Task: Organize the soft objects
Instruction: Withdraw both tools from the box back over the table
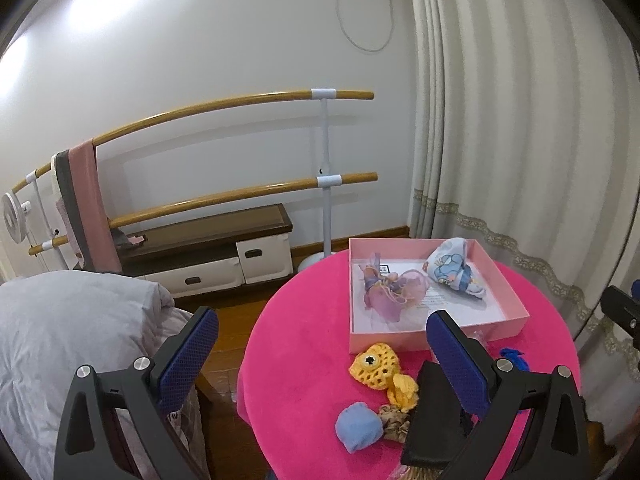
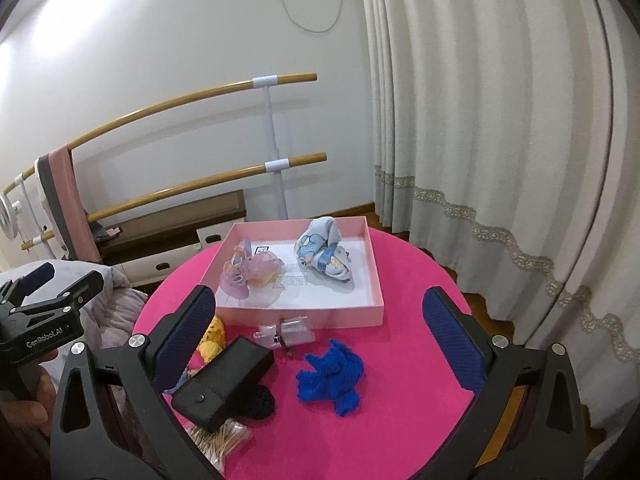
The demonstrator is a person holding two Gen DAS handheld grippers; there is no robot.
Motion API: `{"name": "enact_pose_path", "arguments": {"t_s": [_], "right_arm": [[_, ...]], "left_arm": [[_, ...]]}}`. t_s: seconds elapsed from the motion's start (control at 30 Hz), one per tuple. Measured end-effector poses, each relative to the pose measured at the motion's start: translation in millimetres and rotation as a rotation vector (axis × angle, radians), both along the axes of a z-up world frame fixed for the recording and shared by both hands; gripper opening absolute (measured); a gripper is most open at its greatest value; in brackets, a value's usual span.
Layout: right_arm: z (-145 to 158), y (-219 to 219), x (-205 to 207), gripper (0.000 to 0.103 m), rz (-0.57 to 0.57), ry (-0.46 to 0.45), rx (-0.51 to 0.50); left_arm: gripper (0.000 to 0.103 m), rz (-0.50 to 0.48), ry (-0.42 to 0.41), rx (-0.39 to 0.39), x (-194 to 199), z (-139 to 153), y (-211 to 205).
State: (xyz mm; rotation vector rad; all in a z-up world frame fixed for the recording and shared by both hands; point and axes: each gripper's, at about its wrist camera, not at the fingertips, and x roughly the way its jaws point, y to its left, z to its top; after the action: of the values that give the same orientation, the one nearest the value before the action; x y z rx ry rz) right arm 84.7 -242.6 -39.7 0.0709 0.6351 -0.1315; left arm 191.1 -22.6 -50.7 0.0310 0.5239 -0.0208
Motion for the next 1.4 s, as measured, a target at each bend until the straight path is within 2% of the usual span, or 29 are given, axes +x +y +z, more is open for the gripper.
{"name": "enact_pose_path", "arguments": {"t_s": [0.87,1.13,1.4], "right_arm": [[2,0,-1,0.103,0.005,0.008,-0.009],[-13,-9,6,0.103,-0.008,0.052,-0.007],[-53,-26,18,0.103,-0.032,0.144,0.014]], "left_arm": [[0.103,-0.001,0.008,0.009,5,0,-3],[0.103,0.022,0.108,0.022,26,-31,9],[0.103,0.026,0.231,0.054,58,-76,8]]}}
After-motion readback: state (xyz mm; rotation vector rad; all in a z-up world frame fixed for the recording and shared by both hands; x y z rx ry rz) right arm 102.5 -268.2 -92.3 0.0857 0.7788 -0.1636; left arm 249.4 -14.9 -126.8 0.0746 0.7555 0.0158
